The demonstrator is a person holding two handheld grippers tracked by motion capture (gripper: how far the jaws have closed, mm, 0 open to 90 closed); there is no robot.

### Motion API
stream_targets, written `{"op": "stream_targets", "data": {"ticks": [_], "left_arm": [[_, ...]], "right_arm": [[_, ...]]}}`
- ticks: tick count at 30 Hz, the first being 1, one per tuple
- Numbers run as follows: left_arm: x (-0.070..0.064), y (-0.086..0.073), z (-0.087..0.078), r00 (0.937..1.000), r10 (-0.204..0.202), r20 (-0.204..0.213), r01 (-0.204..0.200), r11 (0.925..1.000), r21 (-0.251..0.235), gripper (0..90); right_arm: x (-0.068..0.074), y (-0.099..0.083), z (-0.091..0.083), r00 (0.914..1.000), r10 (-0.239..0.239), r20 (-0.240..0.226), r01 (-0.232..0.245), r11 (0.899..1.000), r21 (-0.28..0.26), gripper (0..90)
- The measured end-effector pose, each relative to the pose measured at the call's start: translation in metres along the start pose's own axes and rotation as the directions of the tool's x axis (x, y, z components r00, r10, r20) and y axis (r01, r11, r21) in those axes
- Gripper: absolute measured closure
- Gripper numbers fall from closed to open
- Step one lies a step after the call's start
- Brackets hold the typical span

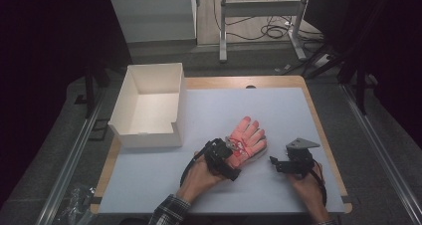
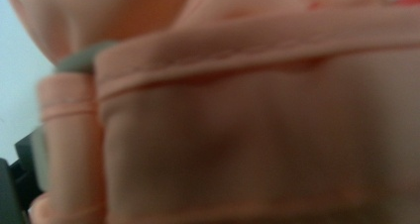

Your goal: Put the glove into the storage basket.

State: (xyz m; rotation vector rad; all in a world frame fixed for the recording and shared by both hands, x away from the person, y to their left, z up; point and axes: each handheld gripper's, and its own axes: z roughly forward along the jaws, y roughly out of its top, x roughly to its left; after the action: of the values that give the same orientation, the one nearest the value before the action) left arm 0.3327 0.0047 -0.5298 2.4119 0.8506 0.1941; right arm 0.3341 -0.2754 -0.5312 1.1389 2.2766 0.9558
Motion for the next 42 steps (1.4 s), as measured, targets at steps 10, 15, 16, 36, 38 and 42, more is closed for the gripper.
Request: {"op": "stream_targets", "data": {"ticks": [10,15,16,36,38,42], "left_arm": [[-0.005,0.0,-0.008,0.9999,-0.005,-0.016,0.006,0.9999,0.014,20.5],[-0.007,0.002,-0.012,0.9998,0.011,-0.014,-0.01,0.9994,0.033,32.9],[-0.007,0.002,-0.012,0.9999,0.008,-0.011,-0.008,0.9995,0.03,34.2],[0.011,0.019,-0.046,0.9998,-0.018,-0.005,0.018,0.9993,-0.032,42.2],[0.014,0.023,-0.05,0.9996,-0.026,-0.012,0.026,0.999,-0.037,42.2],[0.021,0.029,-0.056,0.9988,-0.044,-0.02,0.043,0.9982,-0.041,41.9]], "right_arm": [[0.0,0.0,0.0,1.0,-0.001,0.002,0.001,1.0,0.0,21.1],[0.0,0.0,0.0,1.0,-0.001,0.002,0.001,1.0,0.0,21.0],[0.0,0.0,0.0,1.0,-0.001,0.003,0.001,1.0,0.0,21.0],[0.0,0.0,0.0,1.0,0.003,0.003,-0.003,1.0,0.0,21.0],[0.0,0.0,0.0,1.0,0.0,0.002,0.0,1.0,0.001,21.0],[0.0,0.0,0.0,1.0,0.0,0.002,0.0,1.0,0.001,21.0]]}}
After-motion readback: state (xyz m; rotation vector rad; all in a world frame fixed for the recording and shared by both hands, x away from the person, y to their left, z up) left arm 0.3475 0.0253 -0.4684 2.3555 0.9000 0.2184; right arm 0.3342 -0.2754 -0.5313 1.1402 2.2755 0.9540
